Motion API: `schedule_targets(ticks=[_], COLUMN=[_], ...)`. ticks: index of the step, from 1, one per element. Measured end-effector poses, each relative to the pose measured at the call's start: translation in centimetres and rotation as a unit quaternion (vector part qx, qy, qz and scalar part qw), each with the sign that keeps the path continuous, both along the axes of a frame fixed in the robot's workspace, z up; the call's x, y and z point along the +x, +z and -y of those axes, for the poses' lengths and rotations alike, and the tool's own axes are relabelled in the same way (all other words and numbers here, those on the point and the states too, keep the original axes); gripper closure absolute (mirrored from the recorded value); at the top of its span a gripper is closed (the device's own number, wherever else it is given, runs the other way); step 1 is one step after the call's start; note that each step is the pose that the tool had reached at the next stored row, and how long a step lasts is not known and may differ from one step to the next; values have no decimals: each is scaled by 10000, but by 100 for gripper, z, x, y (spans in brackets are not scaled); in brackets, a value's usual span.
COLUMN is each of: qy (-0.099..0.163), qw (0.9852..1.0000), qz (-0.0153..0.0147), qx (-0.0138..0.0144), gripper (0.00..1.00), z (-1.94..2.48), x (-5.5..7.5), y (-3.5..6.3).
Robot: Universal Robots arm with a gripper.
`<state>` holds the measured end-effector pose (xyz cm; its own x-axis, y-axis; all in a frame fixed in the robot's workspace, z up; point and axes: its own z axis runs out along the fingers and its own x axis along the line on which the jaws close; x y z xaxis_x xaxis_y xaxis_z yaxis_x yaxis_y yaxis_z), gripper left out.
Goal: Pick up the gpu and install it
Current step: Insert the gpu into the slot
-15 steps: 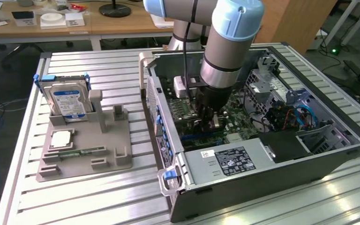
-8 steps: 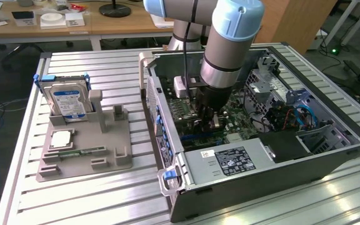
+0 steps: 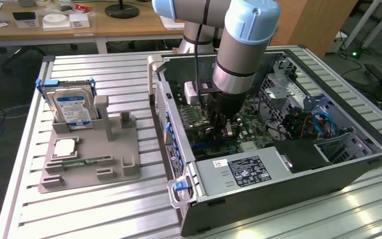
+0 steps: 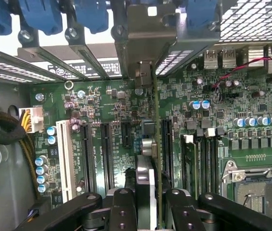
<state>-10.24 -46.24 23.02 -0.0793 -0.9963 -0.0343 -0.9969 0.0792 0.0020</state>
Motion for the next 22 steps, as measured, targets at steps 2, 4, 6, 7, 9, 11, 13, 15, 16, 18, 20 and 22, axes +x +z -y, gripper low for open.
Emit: schedule_targets(ticks=[2, 4, 6, 7, 9, 11, 13, 15, 16, 18, 20, 22], qy=[0, 0, 0, 0, 0, 1, 0, 0, 0, 0, 1, 3], qw=[10000, 10000, 10000, 10000, 10000, 10000, 9999, 9998, 9998, 9998, 9998, 9998], qz=[0, -1, -4, -16, -55, -97, -148, -185, -185, -185, -186, -182], qx=[-2, -2, -2, -2, -2, -2, -2, -4, -4, -2, -3, -3], gripper=[72, 72, 72, 72, 72, 72, 72, 72, 72, 72, 72, 72], z=[0, 0, 1, 0, 1, 1, 0, 1, 1, 0, 1, 1], x=[0, 0, 2, 10, 32, 53, 60, 61, 61, 61, 63, 64], y=[19, 20, 20, 20, 20, 20, 20, 21, 21, 15, 13, 12])
